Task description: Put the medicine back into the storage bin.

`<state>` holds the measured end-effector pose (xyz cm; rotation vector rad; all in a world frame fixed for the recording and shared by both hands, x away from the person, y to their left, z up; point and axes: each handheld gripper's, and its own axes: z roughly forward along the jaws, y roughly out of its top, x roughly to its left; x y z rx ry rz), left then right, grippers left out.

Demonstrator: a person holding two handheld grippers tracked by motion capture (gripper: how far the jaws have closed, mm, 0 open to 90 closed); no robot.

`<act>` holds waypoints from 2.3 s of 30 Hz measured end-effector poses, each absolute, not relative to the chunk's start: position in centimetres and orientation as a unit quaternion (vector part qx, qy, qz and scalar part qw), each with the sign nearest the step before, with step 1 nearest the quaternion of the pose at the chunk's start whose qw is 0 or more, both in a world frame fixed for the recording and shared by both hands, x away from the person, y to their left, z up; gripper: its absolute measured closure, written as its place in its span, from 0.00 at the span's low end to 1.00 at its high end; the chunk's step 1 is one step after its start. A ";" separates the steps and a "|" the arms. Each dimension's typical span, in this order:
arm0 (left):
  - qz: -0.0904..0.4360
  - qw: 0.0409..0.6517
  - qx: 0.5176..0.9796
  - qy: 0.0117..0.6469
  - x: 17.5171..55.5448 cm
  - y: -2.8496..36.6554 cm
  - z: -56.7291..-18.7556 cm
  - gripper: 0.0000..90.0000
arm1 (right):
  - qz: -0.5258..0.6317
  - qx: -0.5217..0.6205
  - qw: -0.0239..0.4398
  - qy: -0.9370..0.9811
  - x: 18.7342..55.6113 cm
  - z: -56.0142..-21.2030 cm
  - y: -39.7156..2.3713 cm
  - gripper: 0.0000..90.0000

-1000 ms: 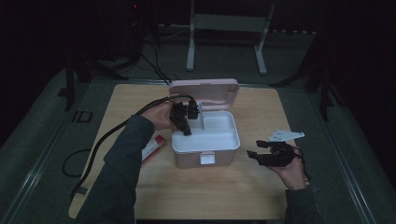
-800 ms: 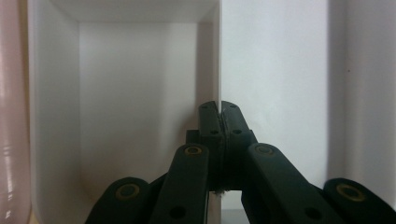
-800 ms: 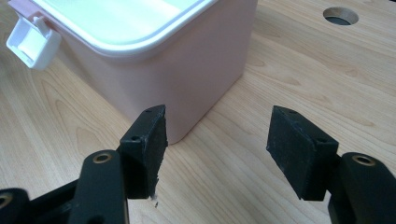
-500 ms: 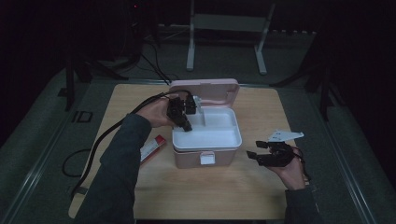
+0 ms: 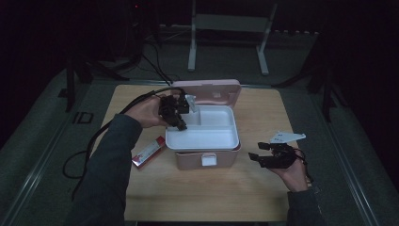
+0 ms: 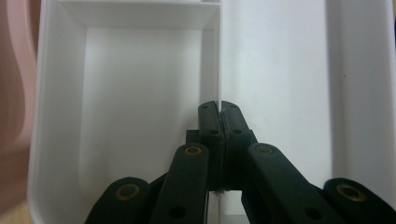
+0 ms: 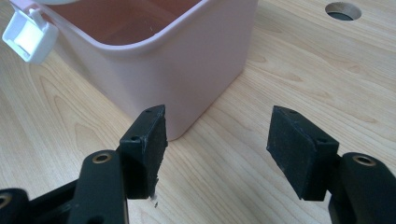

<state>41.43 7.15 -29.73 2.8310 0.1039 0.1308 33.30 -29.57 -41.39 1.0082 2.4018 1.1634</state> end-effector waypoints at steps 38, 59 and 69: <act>0.076 0.193 0.938 0.278 38.8 28.8 -33.7 0.99 | 0.400 0.352 0.150 0.833 33.3 -41.1 -29.7 0.41; 0.060 0.134 0.917 0.372 46.0 26.6 -42.0 0.99 | 0.404 0.354 0.156 0.829 33.2 -40.8 -30.2 0.41; 0.079 0.120 0.915 0.378 45.8 26.5 -43.3 0.83 | 0.402 0.354 0.157 0.829 33.2 -40.8 -30.2 0.41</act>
